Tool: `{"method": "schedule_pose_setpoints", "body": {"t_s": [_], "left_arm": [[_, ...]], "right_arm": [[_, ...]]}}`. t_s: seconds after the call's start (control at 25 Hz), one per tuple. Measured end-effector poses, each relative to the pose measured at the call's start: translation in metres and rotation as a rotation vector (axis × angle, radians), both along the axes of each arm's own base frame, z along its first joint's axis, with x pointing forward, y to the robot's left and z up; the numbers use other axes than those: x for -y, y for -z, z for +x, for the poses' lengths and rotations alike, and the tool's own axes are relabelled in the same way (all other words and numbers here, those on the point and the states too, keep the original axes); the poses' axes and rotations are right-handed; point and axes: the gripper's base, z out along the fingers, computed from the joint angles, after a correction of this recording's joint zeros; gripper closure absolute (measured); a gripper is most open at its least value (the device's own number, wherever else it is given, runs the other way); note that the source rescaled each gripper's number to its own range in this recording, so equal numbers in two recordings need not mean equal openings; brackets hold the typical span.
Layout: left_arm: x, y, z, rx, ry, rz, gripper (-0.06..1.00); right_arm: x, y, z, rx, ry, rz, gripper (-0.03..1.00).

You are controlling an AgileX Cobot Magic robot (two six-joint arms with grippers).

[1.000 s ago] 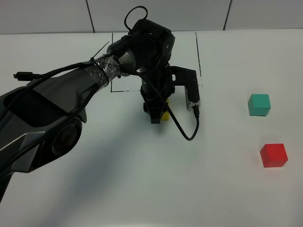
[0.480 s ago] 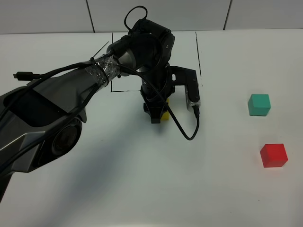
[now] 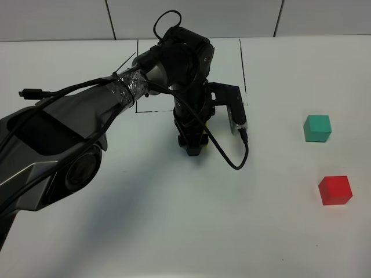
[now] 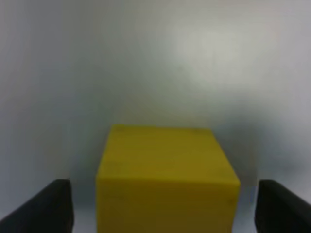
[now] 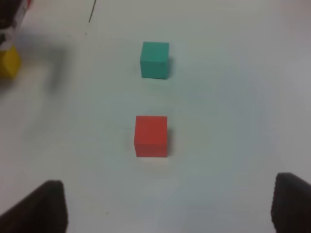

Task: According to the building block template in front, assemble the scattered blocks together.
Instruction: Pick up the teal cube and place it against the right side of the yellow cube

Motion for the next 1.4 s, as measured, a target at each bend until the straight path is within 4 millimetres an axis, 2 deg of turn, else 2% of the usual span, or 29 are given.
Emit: {"method": "schedule_pose_setpoints", "body": {"t_s": [0.08, 0.16, 0.44, 0.6, 0.8, 0.96, 1.24, 1.4], "left_arm": [[0.0, -0.004, 0.0, 0.007, -0.036, -0.005, 0.08], [0.0, -0.014, 0.0, 0.022, -0.062, -0.017, -0.01], [-0.005, -0.075, -0.002, 0.113, -0.181, -0.099, -0.06], [-0.023, -0.101, 0.005, 0.148, -0.311, -0.137, -0.06], [-0.079, -0.127, 0.026, 0.164, -0.526, -0.179, -0.04], [-0.126, -0.142, 0.028, 0.093, -0.663, -0.26, -0.03], [-0.205, -0.157, 0.015, 0.093, -0.889, -0.328, 0.01], [-0.235, -0.164, -0.006, 0.122, -0.981, -0.351, 0.03]], "right_arm": [[0.0, 0.0, 0.0, 0.0, 0.0, 0.0, 0.24], [0.0, 0.0, 0.0, 0.0, -0.003, 0.005, 0.24], [-0.002, 0.0, 0.0, 0.0, -0.01, 0.017, 0.24], [-0.002, 0.0, 0.0, 0.0, -0.01, 0.017, 0.24], [-0.002, 0.0, 0.0, 0.0, -0.01, 0.017, 0.24], [-0.002, 0.0, 0.0, 0.0, -0.01, 0.017, 0.24], [-0.002, 0.0, 0.0, 0.001, -0.01, 0.017, 0.24], [-0.002, 0.0, 0.0, 0.001, -0.01, 0.017, 0.24]]}}
